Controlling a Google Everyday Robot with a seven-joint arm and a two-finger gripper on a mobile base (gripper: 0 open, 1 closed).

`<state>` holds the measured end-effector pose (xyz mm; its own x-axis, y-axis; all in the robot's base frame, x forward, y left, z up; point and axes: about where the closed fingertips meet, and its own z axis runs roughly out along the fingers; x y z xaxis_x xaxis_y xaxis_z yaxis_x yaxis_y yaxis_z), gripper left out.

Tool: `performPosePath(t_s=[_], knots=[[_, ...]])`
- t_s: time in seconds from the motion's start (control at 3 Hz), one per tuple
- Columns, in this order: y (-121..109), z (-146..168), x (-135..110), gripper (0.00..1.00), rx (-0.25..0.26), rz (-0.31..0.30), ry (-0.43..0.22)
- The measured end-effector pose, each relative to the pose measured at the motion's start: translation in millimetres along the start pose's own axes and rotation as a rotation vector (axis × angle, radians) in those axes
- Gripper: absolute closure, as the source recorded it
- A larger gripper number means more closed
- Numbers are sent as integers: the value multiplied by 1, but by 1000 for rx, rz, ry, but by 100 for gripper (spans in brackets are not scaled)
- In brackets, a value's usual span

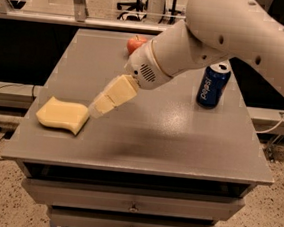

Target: Move sponge near apple

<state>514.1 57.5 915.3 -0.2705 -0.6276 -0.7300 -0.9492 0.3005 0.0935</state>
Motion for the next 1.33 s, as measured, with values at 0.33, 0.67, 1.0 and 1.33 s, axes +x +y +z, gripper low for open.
performPosePath(t_s=[0.33, 0.67, 1.0, 1.33], knots=[[7, 33, -7, 0, -28, 65, -49], [19, 70, -11, 0, -1, 48, -117], [23, 93, -17, 0, 24, 25, -165], [30, 112, -25, 0, 21, 6, -192]])
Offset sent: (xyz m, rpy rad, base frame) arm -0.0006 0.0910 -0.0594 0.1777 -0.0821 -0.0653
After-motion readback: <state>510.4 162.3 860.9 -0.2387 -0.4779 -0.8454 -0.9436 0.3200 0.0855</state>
